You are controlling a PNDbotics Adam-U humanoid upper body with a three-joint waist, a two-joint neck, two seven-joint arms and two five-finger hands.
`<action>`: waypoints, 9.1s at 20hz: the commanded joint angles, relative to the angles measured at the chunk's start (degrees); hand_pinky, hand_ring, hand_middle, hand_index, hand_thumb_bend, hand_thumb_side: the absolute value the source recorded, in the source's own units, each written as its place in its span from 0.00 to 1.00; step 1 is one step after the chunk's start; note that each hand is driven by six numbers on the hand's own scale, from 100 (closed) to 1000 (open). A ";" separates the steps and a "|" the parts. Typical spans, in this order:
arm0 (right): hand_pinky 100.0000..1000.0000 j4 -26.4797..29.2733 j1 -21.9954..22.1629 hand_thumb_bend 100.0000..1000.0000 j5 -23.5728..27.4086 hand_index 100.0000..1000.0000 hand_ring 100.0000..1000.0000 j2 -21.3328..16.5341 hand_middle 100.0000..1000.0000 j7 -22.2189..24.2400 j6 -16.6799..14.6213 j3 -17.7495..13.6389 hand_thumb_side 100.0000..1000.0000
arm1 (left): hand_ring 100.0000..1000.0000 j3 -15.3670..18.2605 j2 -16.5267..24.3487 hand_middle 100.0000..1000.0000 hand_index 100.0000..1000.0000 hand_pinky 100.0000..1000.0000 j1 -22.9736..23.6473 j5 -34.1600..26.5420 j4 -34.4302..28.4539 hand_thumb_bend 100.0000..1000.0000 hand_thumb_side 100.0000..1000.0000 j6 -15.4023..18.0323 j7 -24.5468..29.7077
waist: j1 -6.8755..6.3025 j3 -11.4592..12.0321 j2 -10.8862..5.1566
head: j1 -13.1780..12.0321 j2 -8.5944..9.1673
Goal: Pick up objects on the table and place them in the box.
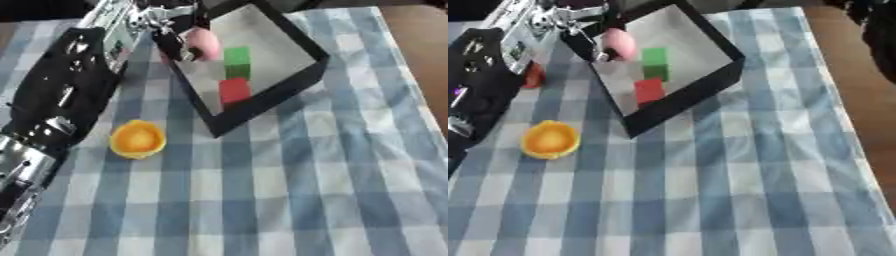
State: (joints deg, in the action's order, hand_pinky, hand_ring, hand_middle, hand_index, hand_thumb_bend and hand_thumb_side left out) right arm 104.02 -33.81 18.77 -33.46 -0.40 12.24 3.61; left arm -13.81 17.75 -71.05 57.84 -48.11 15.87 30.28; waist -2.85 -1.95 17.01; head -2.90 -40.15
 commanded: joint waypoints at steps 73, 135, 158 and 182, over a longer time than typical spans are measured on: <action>0.91 -0.18 2.06 0.00 -1.75 0.71 0.75 -1.76 0.72 0.16 0.43 -0.45 0.67 | 0.75 -18.71 30.68 0.69 0.80 0.76 24.65 -33.59 -39.09 0.66 0.41 -25.32 14.91 | -0.50 1.32 -1.47 | 1.47 -0.77; 0.91 0.56 -0.13 0.00 -0.24 0.71 0.75 -1.29 0.72 -0.33 -0.54 -0.71 0.64 | 0.67 -5.69 6.68 0.59 0.69 0.70 -0.96 -10.57 -20.11 0.20 0.01 -13.45 1.62 | 0.00 -0.17 -2.21 | 0.78 -0.33; 0.91 0.27 -1.00 0.00 -0.16 0.71 0.75 0.32 0.72 -0.23 0.13 -0.21 0.66 | 0.82 1.65 -2.23 0.78 0.90 0.81 -1.64 6.34 0.71 0.84 0.40 -4.33 -7.07 | -0.23 -1.53 -1.74 | 0.73 -0.20; 0.91 -0.09 0.52 0.00 -0.55 0.71 0.75 -1.52 0.72 -0.49 0.08 -0.54 0.64 | 0.79 4.11 12.98 0.75 0.87 0.78 0.37 -10.54 -10.02 0.74 0.36 -10.53 0.36 | -0.59 1.14 -2.75 | 2.88 -1.12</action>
State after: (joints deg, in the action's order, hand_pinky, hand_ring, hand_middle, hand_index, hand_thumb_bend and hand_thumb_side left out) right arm 103.29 -32.71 18.43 -33.12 -0.72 12.41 3.85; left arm -10.56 27.68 -69.77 48.10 -57.13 5.80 30.16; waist -3.26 -0.89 16.98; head -0.16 -41.48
